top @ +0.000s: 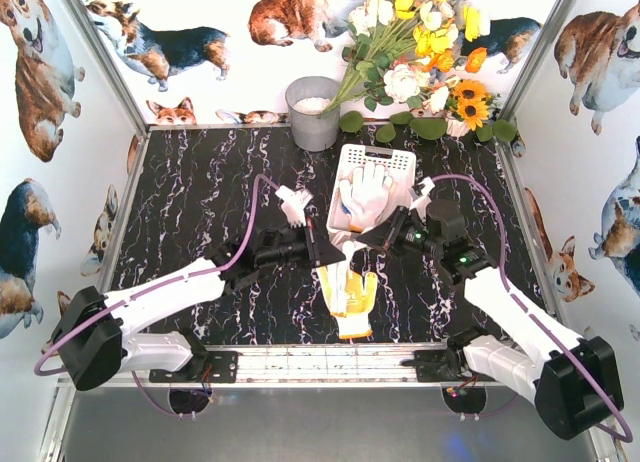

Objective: Put the gloves into the storage basket
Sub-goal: Turn over the glove at the center of the board.

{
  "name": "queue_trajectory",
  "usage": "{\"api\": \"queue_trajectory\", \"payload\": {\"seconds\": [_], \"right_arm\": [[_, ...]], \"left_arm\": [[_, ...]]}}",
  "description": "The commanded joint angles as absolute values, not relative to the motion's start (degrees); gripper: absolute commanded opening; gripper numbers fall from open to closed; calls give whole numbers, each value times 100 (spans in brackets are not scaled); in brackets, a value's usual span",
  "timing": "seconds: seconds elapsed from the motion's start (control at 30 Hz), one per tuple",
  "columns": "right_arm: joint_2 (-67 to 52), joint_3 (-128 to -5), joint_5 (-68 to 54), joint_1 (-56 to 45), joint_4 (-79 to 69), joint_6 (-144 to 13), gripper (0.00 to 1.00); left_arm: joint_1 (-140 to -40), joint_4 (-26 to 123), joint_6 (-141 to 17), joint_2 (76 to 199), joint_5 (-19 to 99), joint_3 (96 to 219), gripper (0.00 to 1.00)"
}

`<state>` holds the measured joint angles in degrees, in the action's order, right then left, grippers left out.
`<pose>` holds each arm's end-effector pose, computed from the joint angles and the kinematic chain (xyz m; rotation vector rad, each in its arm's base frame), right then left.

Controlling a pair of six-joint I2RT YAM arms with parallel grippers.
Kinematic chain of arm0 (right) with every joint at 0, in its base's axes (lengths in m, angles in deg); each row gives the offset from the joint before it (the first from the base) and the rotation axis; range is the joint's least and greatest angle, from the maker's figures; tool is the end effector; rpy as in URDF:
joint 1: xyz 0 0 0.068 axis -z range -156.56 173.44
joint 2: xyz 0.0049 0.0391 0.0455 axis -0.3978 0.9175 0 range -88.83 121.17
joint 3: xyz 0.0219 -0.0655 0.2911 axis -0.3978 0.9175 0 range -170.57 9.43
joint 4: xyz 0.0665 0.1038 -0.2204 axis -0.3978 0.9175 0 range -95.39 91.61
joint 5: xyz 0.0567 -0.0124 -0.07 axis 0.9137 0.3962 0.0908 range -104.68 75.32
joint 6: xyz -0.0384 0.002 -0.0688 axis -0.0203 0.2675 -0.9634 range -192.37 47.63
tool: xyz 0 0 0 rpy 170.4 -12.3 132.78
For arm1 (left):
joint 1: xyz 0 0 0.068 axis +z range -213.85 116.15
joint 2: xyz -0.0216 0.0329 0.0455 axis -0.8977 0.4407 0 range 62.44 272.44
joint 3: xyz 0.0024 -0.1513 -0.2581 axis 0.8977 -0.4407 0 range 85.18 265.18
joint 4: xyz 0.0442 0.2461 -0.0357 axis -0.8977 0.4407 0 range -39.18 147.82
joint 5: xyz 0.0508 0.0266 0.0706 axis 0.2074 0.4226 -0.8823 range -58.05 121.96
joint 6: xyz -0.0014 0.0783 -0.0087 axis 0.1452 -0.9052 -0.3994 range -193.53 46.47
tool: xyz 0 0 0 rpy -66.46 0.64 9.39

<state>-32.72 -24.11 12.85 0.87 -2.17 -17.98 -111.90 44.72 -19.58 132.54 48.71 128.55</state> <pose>0.1900 0.1128 0.2620 0.2788 2.2159 1.2851 0.1781 -0.2274 0.2861 0.1107 2.2109 -1.3885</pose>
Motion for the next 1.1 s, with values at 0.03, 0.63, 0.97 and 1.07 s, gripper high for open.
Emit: {"api": "queue_trajectory", "payload": {"seconds": [0.03, 0.63, 0.97, 1.07], "right_arm": [[-3600, -2920, 356, -212, 879, -2256, 0], [-1104, -4509, -1571, -2358, 996, -2856, 0], [340, -5601, -1450, -2648, 817, -3082, 6], [664, -5843, -1257, -2657, 787, -3169, 16]], "left_arm": [[-11264, 3729, -1608, 13277, 4637, 12140, 0], [-10562, 4442, -1954, 12818, 3703, 11046, 0], [-8951, 5422, -2802, 11936, 4140, 10728, 0], [-8707, 5675, -3107, 12120, 4236, 10791, 0]]}}
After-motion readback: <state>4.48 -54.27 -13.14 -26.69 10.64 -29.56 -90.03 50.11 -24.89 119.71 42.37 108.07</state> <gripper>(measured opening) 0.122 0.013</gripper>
